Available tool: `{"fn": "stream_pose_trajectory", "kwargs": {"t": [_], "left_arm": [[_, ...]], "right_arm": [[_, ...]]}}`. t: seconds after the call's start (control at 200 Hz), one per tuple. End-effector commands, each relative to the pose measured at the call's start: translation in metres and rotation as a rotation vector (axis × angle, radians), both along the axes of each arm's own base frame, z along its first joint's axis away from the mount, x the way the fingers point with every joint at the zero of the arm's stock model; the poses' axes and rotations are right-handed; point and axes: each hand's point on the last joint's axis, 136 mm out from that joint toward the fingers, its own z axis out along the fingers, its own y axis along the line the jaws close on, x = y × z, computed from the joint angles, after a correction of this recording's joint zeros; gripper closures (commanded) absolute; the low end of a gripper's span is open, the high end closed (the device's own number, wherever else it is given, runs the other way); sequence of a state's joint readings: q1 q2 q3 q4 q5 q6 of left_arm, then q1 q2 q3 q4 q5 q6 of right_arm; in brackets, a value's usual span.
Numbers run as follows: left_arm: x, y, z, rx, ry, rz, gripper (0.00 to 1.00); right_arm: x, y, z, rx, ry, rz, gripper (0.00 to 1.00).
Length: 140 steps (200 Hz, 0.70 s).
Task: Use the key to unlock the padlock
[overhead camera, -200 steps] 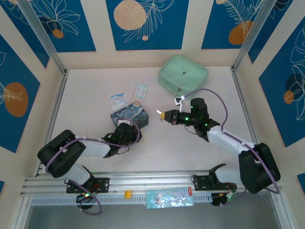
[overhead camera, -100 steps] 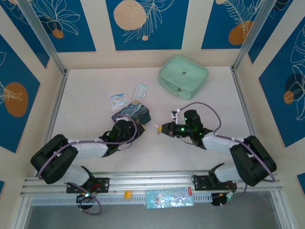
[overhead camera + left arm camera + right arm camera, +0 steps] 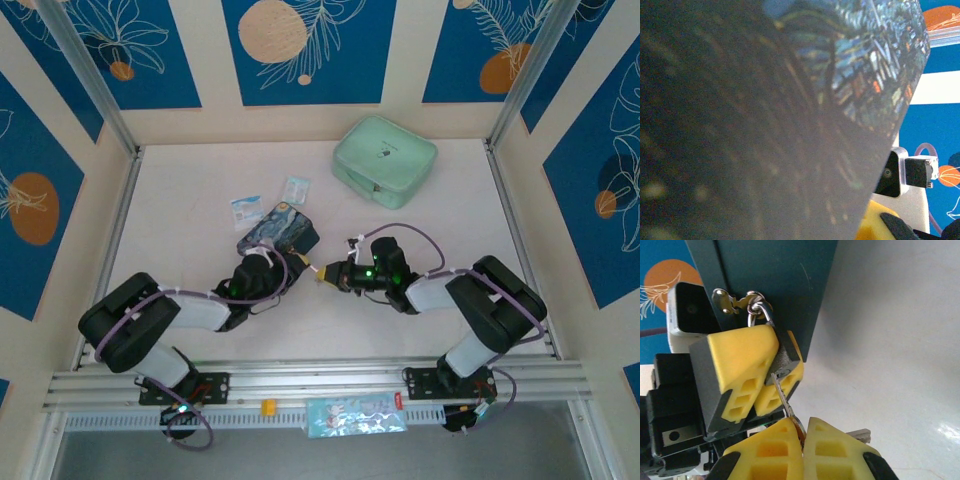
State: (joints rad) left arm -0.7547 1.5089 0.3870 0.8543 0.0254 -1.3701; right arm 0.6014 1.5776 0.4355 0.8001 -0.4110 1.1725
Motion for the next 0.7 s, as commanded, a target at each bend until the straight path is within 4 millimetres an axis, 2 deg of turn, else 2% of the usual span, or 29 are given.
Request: {"fn": "stream_pose_trajectory", "kwargs": {"t": [0.0,0.46,0.695], "left_arm": [[0.004,-0.001,0.015,-0.060,-0.028,0.015,1.00],[0.008,0.001,0.016,-0.058,-0.034,0.039,1.00],[0.010,0.000,0.021,-0.064,-0.043,0.036,1.00]], "right_arm": [[-0.003,0.005,0.006,0.038,-0.005,0.014,1.00],[-0.020,0.006,-0.003,0.025,0.031,0.008,1.00],[-0.013,0.012,0.003,0.040,0.008,0.007,1.00]]}}
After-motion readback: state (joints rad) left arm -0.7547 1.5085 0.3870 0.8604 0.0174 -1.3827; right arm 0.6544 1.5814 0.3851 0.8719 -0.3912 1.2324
